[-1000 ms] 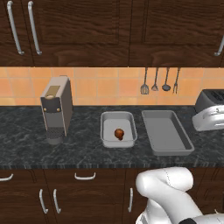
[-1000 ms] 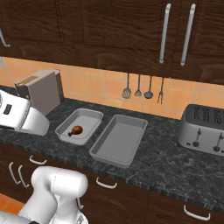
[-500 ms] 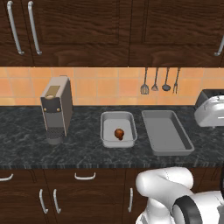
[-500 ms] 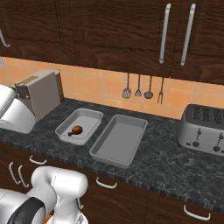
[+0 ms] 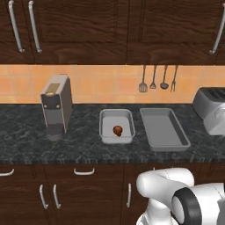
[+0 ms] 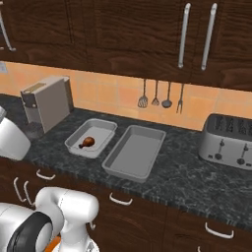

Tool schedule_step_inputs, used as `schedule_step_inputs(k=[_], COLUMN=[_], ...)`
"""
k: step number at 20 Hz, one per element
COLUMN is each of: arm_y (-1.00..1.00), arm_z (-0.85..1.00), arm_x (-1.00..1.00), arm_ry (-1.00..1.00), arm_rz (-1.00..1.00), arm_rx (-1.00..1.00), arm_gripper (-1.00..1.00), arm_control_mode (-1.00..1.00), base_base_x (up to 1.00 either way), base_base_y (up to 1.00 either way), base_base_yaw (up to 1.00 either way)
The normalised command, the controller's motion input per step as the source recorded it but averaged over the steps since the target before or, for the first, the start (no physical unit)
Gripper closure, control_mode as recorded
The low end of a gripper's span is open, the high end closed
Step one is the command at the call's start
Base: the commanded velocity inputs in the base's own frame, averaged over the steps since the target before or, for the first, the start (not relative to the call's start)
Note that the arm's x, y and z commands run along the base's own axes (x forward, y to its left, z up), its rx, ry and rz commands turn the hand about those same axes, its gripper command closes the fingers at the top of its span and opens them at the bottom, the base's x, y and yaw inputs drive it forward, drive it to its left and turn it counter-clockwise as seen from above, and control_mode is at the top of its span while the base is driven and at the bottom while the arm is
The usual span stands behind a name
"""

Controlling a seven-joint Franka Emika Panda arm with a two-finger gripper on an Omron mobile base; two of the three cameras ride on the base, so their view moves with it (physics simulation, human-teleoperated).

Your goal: Place one corn and one chicken drumstick in each tupperware on the nearby counter, to pack two identical lunches.

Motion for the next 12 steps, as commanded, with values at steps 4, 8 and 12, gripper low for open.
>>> schedule_step_inputs(k=[4,8,12], arm_y=[0.0,0.0,0.0], arm_z=[0.0,0.0,0.0], arm_x=[0.0,0.0,0.0], arm_ry=[0.0,0.0,0.0], arm_rz=[0.0,0.0,0.0], arm_rx=[0.0,0.0,0.0], arm_gripper=[-1.0,-1.0,-1.0], arm_control_mode=[1.0,1.0,1.0], base_base_x=[-0.49,-0.51,-0.54], base_base_y=[-0.47,-0.6,-0.58], base_base_yaw=[0.0,0.0,0.0])
